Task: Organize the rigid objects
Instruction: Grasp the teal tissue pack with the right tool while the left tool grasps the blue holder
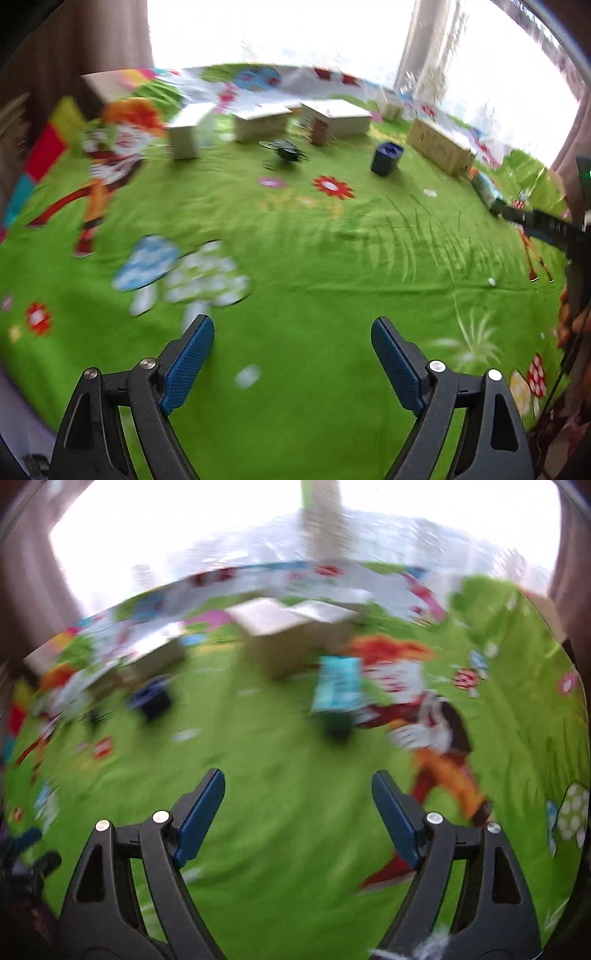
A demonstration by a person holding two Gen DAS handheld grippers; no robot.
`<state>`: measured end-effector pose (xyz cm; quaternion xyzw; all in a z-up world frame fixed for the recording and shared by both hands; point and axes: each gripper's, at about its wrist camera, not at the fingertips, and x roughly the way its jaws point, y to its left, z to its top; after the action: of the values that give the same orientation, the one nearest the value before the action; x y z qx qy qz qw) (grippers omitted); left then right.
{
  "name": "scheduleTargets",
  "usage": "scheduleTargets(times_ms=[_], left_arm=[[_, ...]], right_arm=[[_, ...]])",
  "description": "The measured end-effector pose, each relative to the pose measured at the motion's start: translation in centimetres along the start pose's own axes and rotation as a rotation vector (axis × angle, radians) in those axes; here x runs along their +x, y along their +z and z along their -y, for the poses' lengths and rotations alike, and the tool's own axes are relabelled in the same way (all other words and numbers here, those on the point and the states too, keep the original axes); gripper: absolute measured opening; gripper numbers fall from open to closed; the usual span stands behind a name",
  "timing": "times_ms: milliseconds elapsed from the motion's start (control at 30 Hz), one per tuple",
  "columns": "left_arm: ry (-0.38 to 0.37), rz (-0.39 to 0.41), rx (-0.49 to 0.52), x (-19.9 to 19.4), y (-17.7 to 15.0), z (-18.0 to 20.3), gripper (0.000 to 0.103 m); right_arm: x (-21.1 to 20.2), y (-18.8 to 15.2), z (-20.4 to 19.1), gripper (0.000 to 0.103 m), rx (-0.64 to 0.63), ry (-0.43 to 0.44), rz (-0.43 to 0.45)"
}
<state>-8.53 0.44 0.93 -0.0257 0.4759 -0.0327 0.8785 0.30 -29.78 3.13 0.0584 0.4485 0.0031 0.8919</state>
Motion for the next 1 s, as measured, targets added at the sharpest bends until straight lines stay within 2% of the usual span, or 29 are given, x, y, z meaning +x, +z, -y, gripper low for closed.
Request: scheduleTargets(times_ms=[67, 200, 267, 333, 367, 400, 567, 700, 733, 767, 800, 833, 933, 1000], left_arm=[[0.054, 0.010, 0.053, 0.8, 0.7, 1.6, 0.089], [0.043, 0.005, 0.136, 2.3, 2.6, 4.0, 0.089], [0.052, 0.007, 0.171, 2.9, 3.8, 5.1, 0.089], [0.051, 0.005, 0.195, 3.8, 5.2, 6.1, 0.089], [0.054, 0.002, 0.208, 4.5, 6.2, 6.7, 0.089], [0.054, -0.007, 0.221, 5.4, 7.4, 7.4, 0.089], [0.062, -0.017, 0.272, 9.1, 12.2, 10.5, 0.089], [0.066, -0.003, 0.314, 11.2, 14.8, 12.2, 0.088], [0.052, 0.000, 0.311, 11.4, 15.1, 12.3, 0.075], [-0.005, 0.002, 0.295, 11.5, 15.2, 12.2, 0.062], [-0.065, -0.005, 0.275, 11.4, 15.2, 12.0, 0.032], [-0.090, -0.003, 0.253, 10.9, 14.8, 11.8, 0.027], [-0.084, 0.044, 0.265, 9.2, 12.8, 11.4, 0.027], [-0.087, 0.061, 0.236, 7.8, 10.7, 10.2, 0.027]], right_arm=[[1.9, 1.5, 1.3, 0.084, 0.017, -0.013, -0.021], [5.2, 3.4, 1.7, 0.085, -0.016, -0.028, -0.060], [6.2, 3.4, 1.7, 0.085, -0.048, -0.065, -0.037], [6.1, 3.2, 1.4, 0.069, -0.066, -0.076, -0.018], [5.8, 3.0, 1.3, 0.049, -0.079, -0.072, -0.001], [5.7, 3.0, 1.1, 0.038, -0.084, -0.073, 0.006], [5.3, 2.6, 1.1, 0.037, -0.089, -0.083, 0.009], [5.5, 2.8, 1.1, 0.037, -0.098, -0.093, 0.008], [5.7, 3.0, 0.9, 0.037, -0.096, -0.090, 0.007], [5.7, 3.0, 1.0, 0.037, -0.090, -0.082, 0.007], [5.6, 2.9, 1.0, 0.037, -0.085, -0.076, 0.006], [5.7, 3.0, 1.1, 0.037, -0.081, -0.073, 0.006], [5.6, 2.9, 1.2, 0.037, -0.073, -0.066, 0.007], [5.5, 2.9, 1.6, 0.037, -0.059, -0.049, 0.008]])
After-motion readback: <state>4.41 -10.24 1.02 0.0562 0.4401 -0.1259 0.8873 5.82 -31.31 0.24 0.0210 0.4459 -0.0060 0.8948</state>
